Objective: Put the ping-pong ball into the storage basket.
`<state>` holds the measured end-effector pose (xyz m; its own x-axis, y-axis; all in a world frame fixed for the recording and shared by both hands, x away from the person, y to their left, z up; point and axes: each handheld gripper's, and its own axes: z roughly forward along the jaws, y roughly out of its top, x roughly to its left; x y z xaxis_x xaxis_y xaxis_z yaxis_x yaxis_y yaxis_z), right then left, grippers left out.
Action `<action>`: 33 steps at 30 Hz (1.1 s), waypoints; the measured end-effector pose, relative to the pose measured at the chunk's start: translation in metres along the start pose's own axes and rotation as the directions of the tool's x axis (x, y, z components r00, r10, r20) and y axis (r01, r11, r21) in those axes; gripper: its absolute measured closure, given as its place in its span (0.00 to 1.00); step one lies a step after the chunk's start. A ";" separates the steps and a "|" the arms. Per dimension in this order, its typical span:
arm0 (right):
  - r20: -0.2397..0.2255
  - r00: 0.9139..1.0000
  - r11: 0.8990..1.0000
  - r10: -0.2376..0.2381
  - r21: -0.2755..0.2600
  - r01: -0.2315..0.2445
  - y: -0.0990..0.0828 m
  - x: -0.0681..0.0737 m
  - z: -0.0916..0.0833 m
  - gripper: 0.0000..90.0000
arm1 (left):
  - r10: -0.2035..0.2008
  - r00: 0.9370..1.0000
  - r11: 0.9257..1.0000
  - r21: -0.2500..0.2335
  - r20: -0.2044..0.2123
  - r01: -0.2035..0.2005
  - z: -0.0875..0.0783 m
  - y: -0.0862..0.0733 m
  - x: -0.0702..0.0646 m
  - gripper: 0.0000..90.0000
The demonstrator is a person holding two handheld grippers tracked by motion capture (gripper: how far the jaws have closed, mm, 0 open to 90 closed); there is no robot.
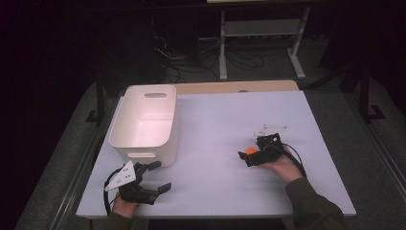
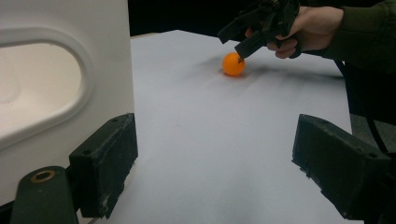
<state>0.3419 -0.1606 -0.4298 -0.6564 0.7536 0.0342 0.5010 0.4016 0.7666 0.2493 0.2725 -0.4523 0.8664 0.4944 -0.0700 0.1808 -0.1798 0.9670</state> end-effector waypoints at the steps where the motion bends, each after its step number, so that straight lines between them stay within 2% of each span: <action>1: -0.001 1.000 1.000 0.001 0.004 -0.001 0.000 0.000 0.000 0.00 | 0.000 1.000 1.000 0.000 0.000 0.000 0.000 0.000 0.000 0.16; 24: 0.002 1.000 0.997 -0.001 0.082 0.000 -0.004 -0.001 0.006 0.00 | -0.001 1.000 1.000 -0.001 0.000 0.001 0.000 0.000 0.000 0.16; 33: -0.004 1.000 0.992 0.008 0.122 -0.007 -0.005 -0.002 0.008 0.00 | 0.000 1.000 1.000 -0.001 0.001 0.000 0.000 0.000 0.000 0.16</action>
<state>0.3450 -0.1599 -0.4390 -0.6548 0.7546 0.0432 0.5712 0.4566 0.6821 0.2492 0.2726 -0.4523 0.8667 0.4939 -0.0702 0.1804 -0.1791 0.9672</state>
